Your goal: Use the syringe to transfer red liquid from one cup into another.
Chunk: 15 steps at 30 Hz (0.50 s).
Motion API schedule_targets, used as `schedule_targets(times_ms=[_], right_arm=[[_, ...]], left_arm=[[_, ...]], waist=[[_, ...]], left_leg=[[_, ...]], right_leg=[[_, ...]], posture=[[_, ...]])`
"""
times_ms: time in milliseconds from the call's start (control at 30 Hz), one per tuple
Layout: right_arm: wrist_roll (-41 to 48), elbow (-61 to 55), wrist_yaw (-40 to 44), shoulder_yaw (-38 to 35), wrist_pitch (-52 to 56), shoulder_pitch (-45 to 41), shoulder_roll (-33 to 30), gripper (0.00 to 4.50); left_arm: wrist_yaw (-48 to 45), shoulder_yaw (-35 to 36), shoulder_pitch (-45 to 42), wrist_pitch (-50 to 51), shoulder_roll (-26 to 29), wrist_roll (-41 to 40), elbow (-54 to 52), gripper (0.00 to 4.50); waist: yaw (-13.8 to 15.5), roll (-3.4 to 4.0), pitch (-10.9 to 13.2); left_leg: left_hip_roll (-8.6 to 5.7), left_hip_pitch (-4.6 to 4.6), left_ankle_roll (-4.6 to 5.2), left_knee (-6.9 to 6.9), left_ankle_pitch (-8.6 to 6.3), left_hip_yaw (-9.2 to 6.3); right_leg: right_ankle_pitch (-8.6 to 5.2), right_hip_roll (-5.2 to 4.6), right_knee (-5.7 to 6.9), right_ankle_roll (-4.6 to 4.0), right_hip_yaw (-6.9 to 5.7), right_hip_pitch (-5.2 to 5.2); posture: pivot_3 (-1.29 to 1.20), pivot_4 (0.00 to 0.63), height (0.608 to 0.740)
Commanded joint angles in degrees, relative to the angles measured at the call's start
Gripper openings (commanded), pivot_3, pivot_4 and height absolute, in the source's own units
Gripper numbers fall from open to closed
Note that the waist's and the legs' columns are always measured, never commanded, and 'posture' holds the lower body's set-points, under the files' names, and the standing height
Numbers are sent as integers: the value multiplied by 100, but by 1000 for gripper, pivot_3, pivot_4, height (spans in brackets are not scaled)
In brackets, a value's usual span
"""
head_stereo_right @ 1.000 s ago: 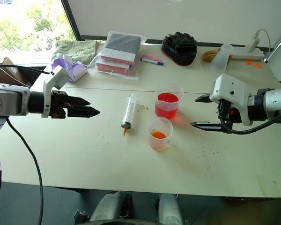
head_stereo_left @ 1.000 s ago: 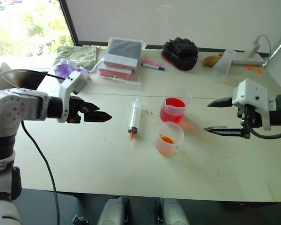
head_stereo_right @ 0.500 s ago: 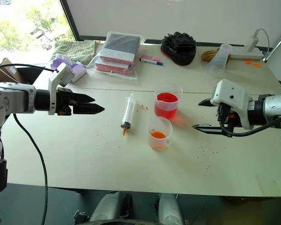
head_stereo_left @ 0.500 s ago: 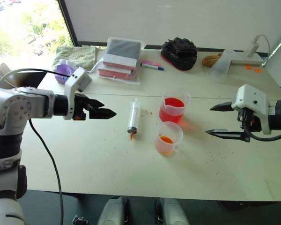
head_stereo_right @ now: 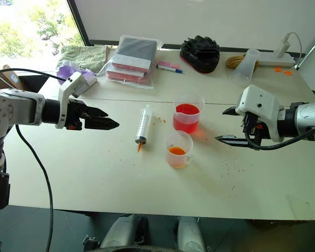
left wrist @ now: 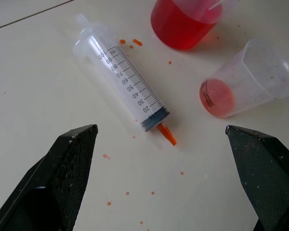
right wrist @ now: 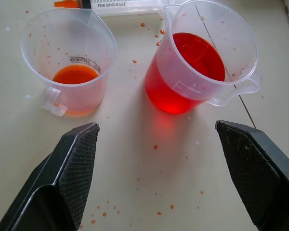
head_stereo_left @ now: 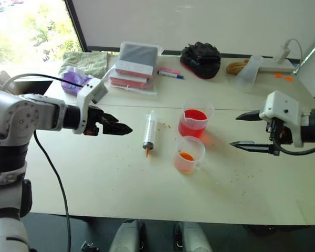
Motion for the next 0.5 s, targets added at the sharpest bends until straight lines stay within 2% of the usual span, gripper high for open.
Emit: schedule_targets(times_ms=[33, 133, 233, 300, 367, 500], right_arm=[[-48, 14, -15, -48, -62, -170, -21, 4085], [-96, 59, -9, 1, -90, -225, -36, 4085], [-112, 80, -14, 60, -80, -311, -33, 4085], [-102, 38, -38, 73, -36, -337, -19, 4085], [-90, 11, -50, 76, 0, -351, -13, 4085], [-90, 44, -26, 92, 16, -392, -26, 4085]], left_arm=[[148, -263, -571, 126, -48, 272, 336, 4490], [590, -648, -1406, 473, -567, 637, 1305, 4490], [1190, -884, -2331, 509, -1304, 744, 3205, 4490], [1800, -947, -2809, 509, -1885, 1155, 4039, 4490], [2312, -888, -3192, 509, -2376, 1557, 4684, 4490], [2717, -766, -3663, 509, -2985, 1904, 5543, 4490]], waist=[[11, 0, 0], [34, -6, 3], [30, -7, 4], [10, -7, 3], [5, -8, 4], [-25, -10, 6]], left_leg=[[0, 1, 0, 1, 0, 0], [-5, 1, 10, 6, 2, 0], [-20, 1, 25, 12, -2, -1], [-23, -2, 30, 19, -3, -2], [-25, -1, 33, 21, -5, -2], [-25, -3, 34, 19, -6, 1]], right_leg=[[0, 0, 4, 0, 0, 0], [-1, 1, 13, 2, -1, 1], [-5, -3, 22, 9, -1, 3], [-7, -1, 25, 13, -4, 1], [-14, -7, 32, 24, -1, 1], [-15, -9, 33, 25, 4, -4]], posture=[[0, 150, 740], [0, 150, 740], [0, 150, 740], [0, 150, 740], [0, 150, 740], [0, 150, 740]])
